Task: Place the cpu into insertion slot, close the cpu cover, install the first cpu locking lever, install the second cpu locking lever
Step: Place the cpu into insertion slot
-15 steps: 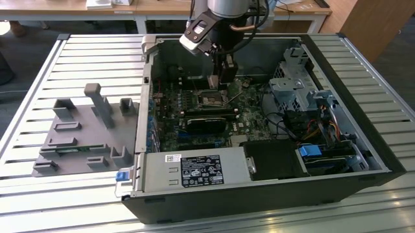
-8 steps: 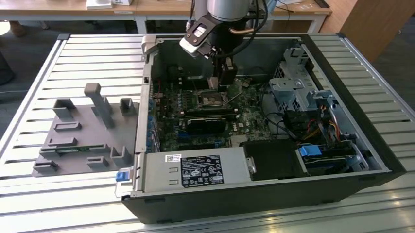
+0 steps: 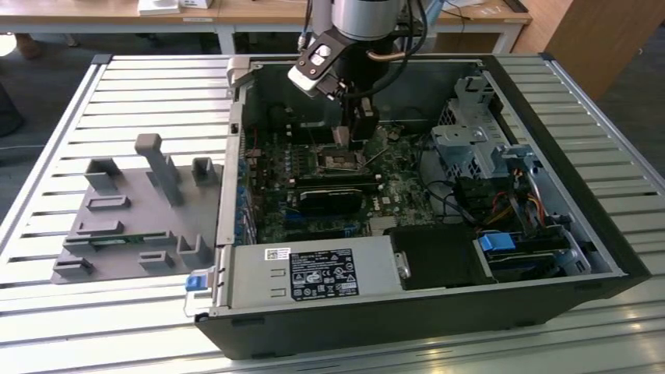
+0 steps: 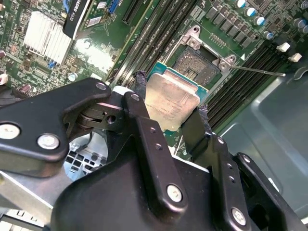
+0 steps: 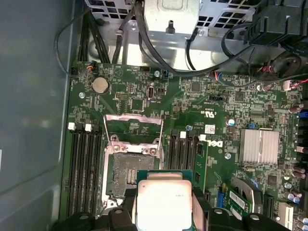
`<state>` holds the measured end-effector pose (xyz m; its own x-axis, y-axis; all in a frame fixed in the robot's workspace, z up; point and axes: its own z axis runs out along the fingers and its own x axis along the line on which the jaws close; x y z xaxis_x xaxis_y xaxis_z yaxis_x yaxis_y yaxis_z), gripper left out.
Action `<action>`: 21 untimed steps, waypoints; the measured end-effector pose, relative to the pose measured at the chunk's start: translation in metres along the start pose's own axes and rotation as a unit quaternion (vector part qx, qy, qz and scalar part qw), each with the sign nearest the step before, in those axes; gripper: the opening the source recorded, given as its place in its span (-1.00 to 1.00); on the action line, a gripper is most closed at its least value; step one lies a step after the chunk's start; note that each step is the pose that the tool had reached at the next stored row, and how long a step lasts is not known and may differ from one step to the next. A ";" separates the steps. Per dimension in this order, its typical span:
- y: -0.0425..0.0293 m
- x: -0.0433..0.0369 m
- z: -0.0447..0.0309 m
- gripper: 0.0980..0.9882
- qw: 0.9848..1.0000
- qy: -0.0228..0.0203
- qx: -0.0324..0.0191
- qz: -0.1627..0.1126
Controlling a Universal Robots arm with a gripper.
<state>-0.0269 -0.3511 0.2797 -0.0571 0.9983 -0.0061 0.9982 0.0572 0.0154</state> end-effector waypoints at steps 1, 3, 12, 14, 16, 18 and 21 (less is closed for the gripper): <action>0.0000 0.0001 0.0003 0.00 1.000 0.000 0.000 0.000; 0.0000 0.0001 0.0005 0.00 1.000 0.000 0.000 0.000; 0.0000 0.0020 0.0028 0.00 1.000 0.000 0.000 0.000; 0.0000 0.0024 0.0044 0.00 1.000 0.000 0.000 0.000; 0.0000 0.0029 0.0063 0.00 1.000 0.000 0.000 0.000; 0.0000 0.0033 0.0081 0.00 1.000 0.000 0.000 0.000; 0.0000 0.0041 0.0104 0.00 1.000 0.000 0.000 0.000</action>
<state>-0.0269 -0.3470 0.2693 -0.0571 0.9983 -0.0064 0.9983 0.0572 0.0146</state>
